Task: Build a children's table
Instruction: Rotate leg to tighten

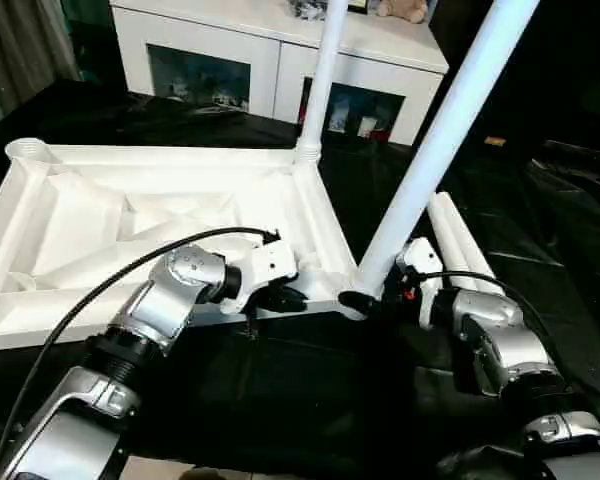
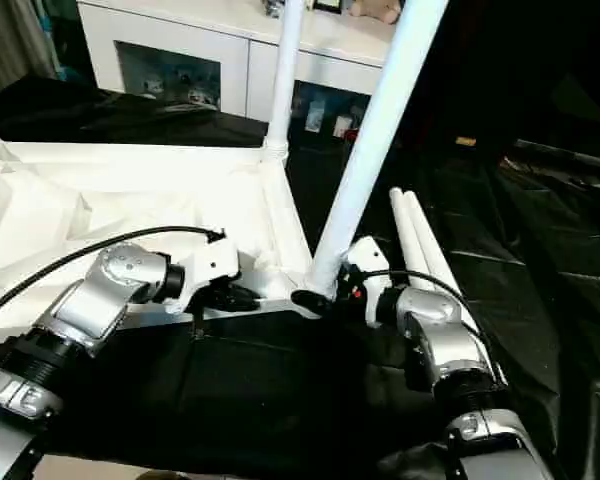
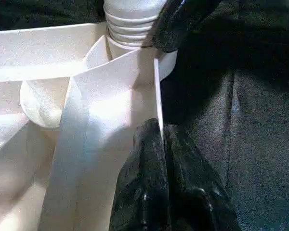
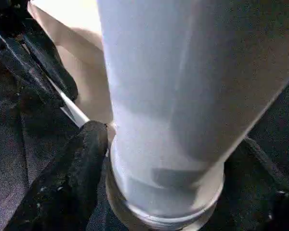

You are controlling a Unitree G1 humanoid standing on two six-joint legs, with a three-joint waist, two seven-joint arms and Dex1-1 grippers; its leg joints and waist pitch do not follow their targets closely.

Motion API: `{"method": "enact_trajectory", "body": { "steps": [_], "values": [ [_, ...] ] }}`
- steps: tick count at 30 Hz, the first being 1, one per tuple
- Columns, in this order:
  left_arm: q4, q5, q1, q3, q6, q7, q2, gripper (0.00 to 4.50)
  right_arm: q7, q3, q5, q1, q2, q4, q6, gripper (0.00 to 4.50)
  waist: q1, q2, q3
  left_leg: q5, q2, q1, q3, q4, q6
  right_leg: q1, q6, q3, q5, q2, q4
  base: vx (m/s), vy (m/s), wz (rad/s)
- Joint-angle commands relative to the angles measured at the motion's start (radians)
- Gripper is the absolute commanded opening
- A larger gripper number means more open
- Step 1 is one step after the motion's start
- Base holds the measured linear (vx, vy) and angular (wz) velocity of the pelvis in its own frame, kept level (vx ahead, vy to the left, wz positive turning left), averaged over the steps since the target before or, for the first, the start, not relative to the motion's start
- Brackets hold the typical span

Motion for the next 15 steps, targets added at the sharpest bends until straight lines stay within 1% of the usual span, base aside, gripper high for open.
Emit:
{"method": "enact_trajectory", "body": {
  "steps": [1,2,4,7,9,13,15],
  "values": [
    [0.026,0.021,0.041,-0.067,0.026,-0.037,0.005,0.0,0.008,-0.002,0.002,0.002,-0.014,-0.015,0.007,3.09,0.0,0.003,-0.05,-0.156,0.063,0.022,-0.027,-0.07,0.03,0.03,-0.234,0.055,-0.063,-0.089,-0.071,0.0,0.0,0.0],
    [0.024,0.021,0.041,-0.066,0.028,-0.037,0.005,0.0,0.008,-0.002,0.002,0.001,-0.015,-0.014,0.006,3.05,0.0,0.003,-0.05,-0.156,0.063,0.022,-0.028,-0.07,0.031,0.03,-0.234,0.054,-0.063,-0.089,-0.071,0.0,0.0,0.0],
    [0.022,0.02,0.043,-0.066,0.03,-0.037,0.006,0.0,0.01,-0.003,0.003,0.001,-0.015,-0.015,0.009,2.78,0.0,0.004,-0.05,-0.164,0.064,0.023,-0.028,-0.071,0.03,0.03,-0.234,0.054,-0.073,-0.089,-0.072,0.0,0.0,0.0],
    [0.02,0.02,0.045,-0.067,0.032,-0.038,0.007,0.0,0.012,-0.004,0.003,0.001,-0.015,-0.016,0.011,2.71,0.0,0.003,-0.049,-0.182,0.064,0.023,-0.028,-0.072,0.022,0.029,-0.229,0.055,-0.103,-0.09,-0.076,0.0,0.0,0.0],
    [0.015,0.02,0.048,-0.069,0.036,-0.044,0.012,0.0,0.014,-0.005,0.003,0.002,-0.014,-0.017,0.012,2.69,0.0,0.003,-0.049,-0.185,0.064,0.023,-0.028,-0.072,0.018,0.029,-0.226,0.055,-0.107,-0.09,-0.075,0.0,0.0,0.0],
    [0.011,0.022,0.054,-0.072,0.04,-0.052,0.017,0.0,0.011,-0.007,0.003,0.005,-0.013,-0.015,0.01,2.68,0.0,0.002,-0.05,-0.166,0.063,0.022,-0.028,-0.071,0.023,0.03,-0.229,0.055,-0.08,-0.089,-0.073,0.0,0.0,0.0],
    [0.017,0.027,0.055,-0.073,0.061,-0.038,0.011,0.0,-0.06,-0.035,0.008,0.003,0.009,0.008,0.019,2.68,-0.001,0.004,-0.05,-0.162,0.063,0.022,-0.028,-0.071,0.025,0.029,-0.231,0.055,-0.076,-0.089,-0.072,0.0,0.0,0.0]
  ]
}}
